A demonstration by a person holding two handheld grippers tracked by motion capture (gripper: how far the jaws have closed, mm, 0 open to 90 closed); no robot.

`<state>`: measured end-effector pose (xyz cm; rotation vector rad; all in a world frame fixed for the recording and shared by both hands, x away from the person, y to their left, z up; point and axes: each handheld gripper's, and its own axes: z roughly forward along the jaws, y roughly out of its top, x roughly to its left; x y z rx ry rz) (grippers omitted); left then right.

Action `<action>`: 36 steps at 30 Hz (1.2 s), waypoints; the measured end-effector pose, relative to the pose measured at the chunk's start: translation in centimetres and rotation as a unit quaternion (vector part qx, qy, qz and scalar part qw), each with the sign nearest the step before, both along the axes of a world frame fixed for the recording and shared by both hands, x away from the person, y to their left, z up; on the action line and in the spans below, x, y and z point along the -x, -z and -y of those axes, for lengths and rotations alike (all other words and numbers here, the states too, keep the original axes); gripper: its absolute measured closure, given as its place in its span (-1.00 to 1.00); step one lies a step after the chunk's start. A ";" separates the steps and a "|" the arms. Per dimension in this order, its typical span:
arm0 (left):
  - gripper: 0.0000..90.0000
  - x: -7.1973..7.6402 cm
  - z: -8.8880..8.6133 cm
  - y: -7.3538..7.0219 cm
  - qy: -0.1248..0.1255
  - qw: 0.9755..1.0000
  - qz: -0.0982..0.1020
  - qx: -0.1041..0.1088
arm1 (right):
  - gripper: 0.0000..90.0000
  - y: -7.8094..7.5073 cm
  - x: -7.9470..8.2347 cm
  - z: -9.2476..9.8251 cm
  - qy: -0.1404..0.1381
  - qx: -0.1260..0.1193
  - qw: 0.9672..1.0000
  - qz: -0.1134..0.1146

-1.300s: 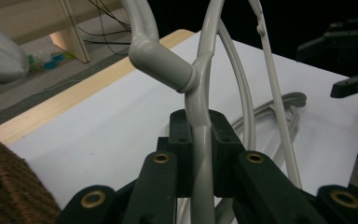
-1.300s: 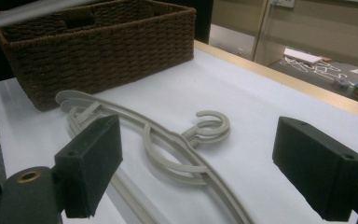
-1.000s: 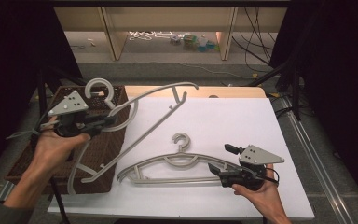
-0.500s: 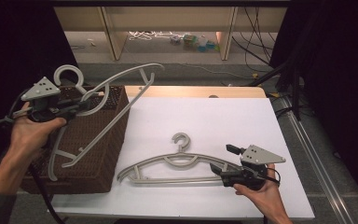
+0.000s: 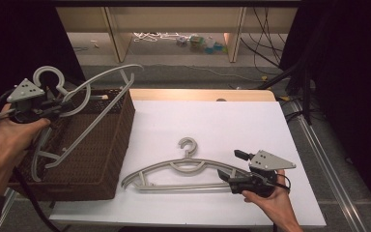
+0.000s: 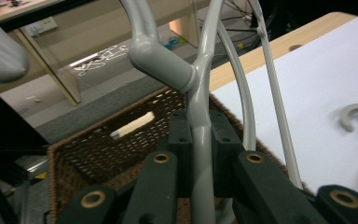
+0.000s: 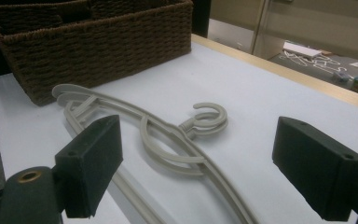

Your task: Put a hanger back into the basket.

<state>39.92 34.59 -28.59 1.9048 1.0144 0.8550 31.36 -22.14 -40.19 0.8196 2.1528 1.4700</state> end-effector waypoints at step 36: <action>0.82 -2.0 -4.1 5.5 -0.046 0.996 -0.024 -0.072 | -0.63 0.1 0.0 0.0 -0.004 0.009 1.000 -0.009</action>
